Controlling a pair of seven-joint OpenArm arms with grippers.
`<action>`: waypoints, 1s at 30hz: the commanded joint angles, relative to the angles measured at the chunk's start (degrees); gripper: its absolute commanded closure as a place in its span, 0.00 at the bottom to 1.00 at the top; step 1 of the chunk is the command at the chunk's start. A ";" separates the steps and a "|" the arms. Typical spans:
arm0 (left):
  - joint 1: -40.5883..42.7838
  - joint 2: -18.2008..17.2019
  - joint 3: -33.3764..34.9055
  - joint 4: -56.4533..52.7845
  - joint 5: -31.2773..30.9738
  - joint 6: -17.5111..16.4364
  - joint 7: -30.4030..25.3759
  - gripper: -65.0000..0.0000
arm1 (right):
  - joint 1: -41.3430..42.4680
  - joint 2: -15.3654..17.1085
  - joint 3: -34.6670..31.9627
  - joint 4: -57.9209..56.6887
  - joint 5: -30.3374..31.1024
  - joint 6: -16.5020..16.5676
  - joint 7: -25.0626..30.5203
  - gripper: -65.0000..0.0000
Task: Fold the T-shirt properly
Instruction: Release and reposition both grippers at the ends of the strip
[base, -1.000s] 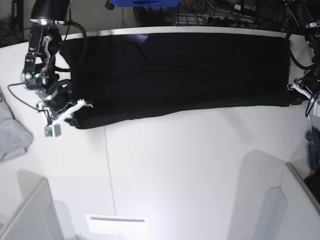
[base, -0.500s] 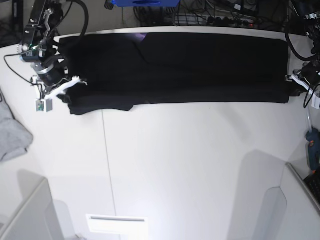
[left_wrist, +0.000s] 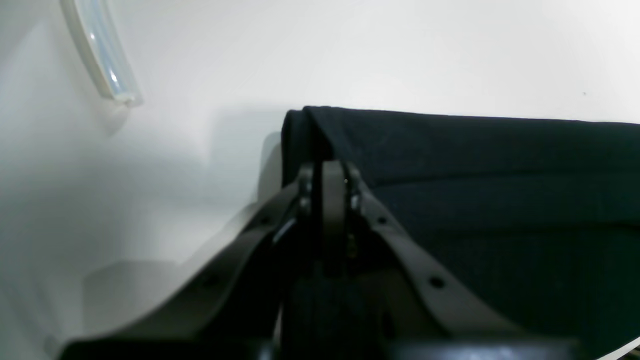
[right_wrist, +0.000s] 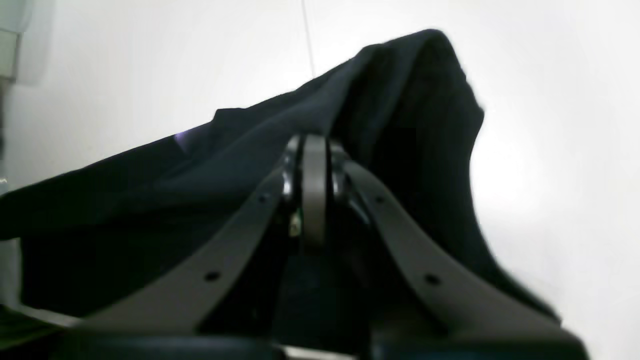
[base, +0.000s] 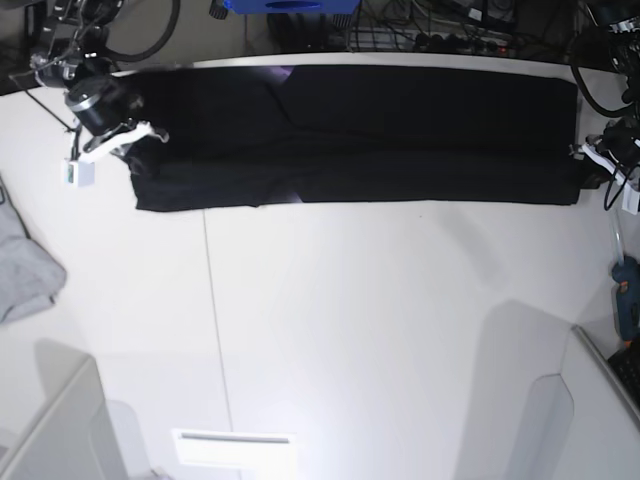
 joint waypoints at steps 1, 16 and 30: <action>-0.24 -1.43 -0.58 0.98 -0.64 -0.30 -1.07 1.00 | -0.28 0.52 0.37 1.28 1.21 0.35 1.06 1.00; 0.82 -1.52 -0.58 0.98 -0.64 -0.30 -0.99 1.00 | -6.43 0.52 0.37 1.55 6.31 0.35 1.23 1.00; 3.81 -2.48 -0.31 0.98 -0.64 -0.30 -1.07 1.00 | -6.78 -2.20 0.37 1.11 -4.59 0.35 1.32 1.00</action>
